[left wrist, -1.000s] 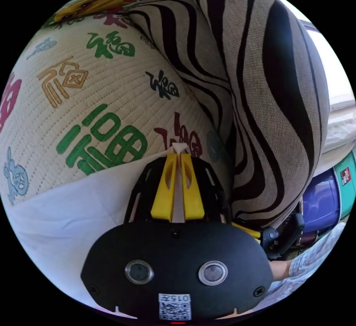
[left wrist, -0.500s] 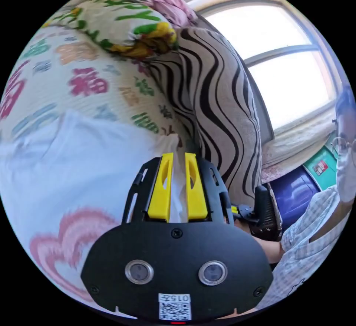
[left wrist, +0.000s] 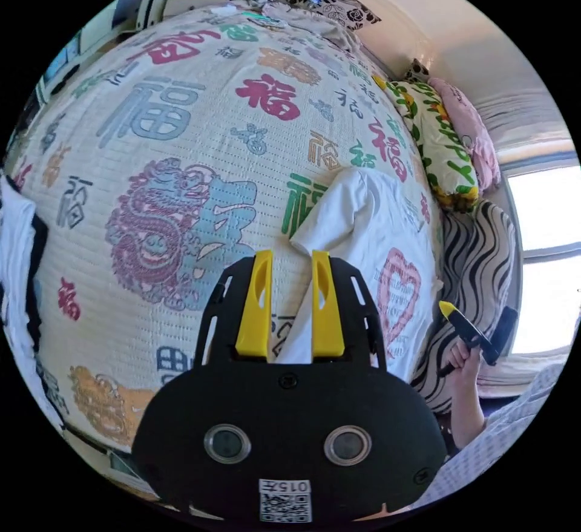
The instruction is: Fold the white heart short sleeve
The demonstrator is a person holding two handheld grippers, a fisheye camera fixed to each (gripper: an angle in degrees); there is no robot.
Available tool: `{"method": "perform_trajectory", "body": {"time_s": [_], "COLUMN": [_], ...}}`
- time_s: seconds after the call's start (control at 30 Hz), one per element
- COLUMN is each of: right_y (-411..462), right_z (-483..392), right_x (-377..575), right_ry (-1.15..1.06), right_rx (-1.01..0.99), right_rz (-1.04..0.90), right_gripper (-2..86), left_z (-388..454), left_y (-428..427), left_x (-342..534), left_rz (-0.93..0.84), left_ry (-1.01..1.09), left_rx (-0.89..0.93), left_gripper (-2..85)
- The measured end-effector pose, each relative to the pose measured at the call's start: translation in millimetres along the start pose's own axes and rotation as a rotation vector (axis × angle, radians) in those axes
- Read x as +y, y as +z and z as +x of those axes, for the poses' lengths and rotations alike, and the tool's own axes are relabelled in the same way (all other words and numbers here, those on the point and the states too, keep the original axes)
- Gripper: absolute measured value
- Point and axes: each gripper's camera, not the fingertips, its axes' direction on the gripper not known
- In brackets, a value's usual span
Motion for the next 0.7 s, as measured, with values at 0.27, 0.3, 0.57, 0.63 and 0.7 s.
{"method": "perform_trajectory", "body": {"time_s": [0.27,0.3,0.57,0.63,0.7], "right_y": [116,118,127,151,179], "right_z": [-102,-103,-63,-57,-52], "right_x": [-101,-105,-129,-132,-133], "right_ry": [-0.135,-0.125,0.113,0.14,0.152], "right_rx": [0.039,0.049,0.155,0.155,0.152], "right_rz": [-0.061,-0.055,0.018,-0.08,-0.147], "right_gripper": [4.5,4.6,6.8,8.0,8.6], "left_z": [-21,-10,91,74,51], "left_y": [-46,-58,-69,-97,-128], "left_x": [-41,-42,53,67,71], "left_rz": [0.14,0.164,-0.16,-0.072,-0.054], "left_ry": [0.05,0.108,0.567,0.54,0.506], "left_rx": [0.328,0.343,0.481,0.472,0.503], "left_gripper": [0.0,-0.1,1.9,3.1,5.6]}}
